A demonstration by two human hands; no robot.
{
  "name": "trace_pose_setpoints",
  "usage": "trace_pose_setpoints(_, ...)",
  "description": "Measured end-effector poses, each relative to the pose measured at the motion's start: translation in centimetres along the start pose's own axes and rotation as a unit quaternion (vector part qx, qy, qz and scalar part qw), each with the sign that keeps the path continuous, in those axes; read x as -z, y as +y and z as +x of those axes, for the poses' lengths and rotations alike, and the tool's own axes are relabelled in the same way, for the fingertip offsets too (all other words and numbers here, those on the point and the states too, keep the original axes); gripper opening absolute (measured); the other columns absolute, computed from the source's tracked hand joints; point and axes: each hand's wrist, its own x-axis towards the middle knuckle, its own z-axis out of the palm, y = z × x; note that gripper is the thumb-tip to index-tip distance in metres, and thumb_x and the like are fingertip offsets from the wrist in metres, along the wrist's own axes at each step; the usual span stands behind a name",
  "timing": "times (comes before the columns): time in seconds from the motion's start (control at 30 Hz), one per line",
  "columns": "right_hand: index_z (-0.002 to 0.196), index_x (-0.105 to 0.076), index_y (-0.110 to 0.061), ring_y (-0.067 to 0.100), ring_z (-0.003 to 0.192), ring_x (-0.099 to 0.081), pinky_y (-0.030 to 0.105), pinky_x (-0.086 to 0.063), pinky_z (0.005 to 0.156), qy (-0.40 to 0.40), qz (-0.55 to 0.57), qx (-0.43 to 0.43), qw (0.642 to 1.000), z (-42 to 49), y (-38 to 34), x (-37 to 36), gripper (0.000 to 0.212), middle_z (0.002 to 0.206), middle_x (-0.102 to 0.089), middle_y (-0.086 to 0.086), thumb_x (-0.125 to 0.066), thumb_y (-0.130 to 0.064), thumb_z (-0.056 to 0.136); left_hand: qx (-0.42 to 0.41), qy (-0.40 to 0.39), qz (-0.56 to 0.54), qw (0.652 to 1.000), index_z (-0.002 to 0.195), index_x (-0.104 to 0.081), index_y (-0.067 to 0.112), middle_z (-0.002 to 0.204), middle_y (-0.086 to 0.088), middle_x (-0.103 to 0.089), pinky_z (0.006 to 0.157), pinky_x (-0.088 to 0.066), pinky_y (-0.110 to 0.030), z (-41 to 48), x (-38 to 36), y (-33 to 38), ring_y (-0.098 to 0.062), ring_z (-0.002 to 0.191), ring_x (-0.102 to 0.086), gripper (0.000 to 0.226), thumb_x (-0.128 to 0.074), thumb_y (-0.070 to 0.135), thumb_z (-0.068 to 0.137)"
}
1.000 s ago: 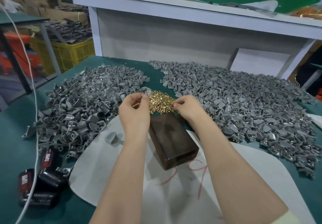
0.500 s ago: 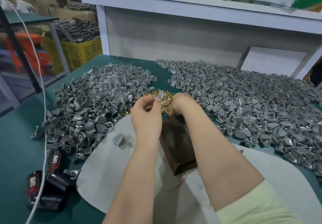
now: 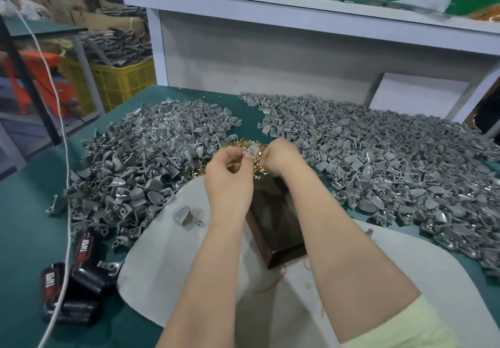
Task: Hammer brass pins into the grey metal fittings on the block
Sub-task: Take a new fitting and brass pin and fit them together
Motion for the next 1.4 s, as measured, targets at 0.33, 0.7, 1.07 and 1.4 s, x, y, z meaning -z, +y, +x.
trace_pose_setpoints(0.33, 0.096, -0.07, -0.006, 0.011, 0.068, -0.059, 0.01, -0.049, 0.06, 0.072, 0.405, 0.031, 0.911, -10.2, 5.3, 4.6, 0.016, 0.077, -0.066, 0.005, -0.057, 0.002, 0.089, -0.076, -0.207, 0.336, 0.916, 0.082, -0.06, 0.028, 0.082, 0.009, -0.061, 0.091, -0.047, -0.04, -1.9, -1.0, 0.5, -0.023, 0.096, -0.06, 0.013, -0.061, 0.017, 0.088)
trace_pose_setpoints(0.7, 0.089, -0.066, -0.018, 0.015, 0.084, -0.059, 0.029, -0.048, 0.085, 0.107, 0.179, 0.085, 0.974, -11.1, 5.2, 2.4, 0.009, 0.091, -0.066, 0.002, -0.06, -0.011, 0.089, -0.093, -0.207, 0.384, 0.895, 0.097, -0.069, 0.024, 0.101, 0.002, -0.068, 0.093, -0.046, -0.042, -2.2, -1.1, 0.6, -0.025, 0.103, -0.06, 0.01, -0.062, 0.025, 0.09)
trace_pose_setpoints(1.07, 0.101, -0.065, -0.01, 0.028, 0.095, -0.06, 0.03, -0.045, 0.072, 0.111, -0.094, 0.12, 0.982, -10.6, 3.1, 2.3, 0.017, 0.102, -0.06, 0.009, -0.054, -0.008, 0.089, -0.112, -0.202, 0.412, 0.881, 0.099, -0.07, 0.024, 0.106, -0.001, -0.068, 0.091, -0.045, -0.042, -1.8, -1.0, 0.2, -0.027, 0.105, -0.059, 0.014, -0.059, 0.022, 0.09)
trace_pose_setpoints(1.4, 0.103, -0.062, -0.007, 0.031, 0.093, -0.059, 0.029, -0.038, 0.066, 0.101, -0.109, 0.107, 0.983, -11.0, 2.1, 2.8, 0.02, 0.101, -0.06, 0.012, -0.054, -0.002, 0.086, -0.111, -0.194, 0.439, 0.87, 0.097, -0.07, 0.024, 0.105, 0.0, -0.067, 0.087, -0.043, -0.037, -1.8, -1.0, 0.4, -0.03, 0.105, -0.057, 0.018, -0.055, 0.021, 0.088)
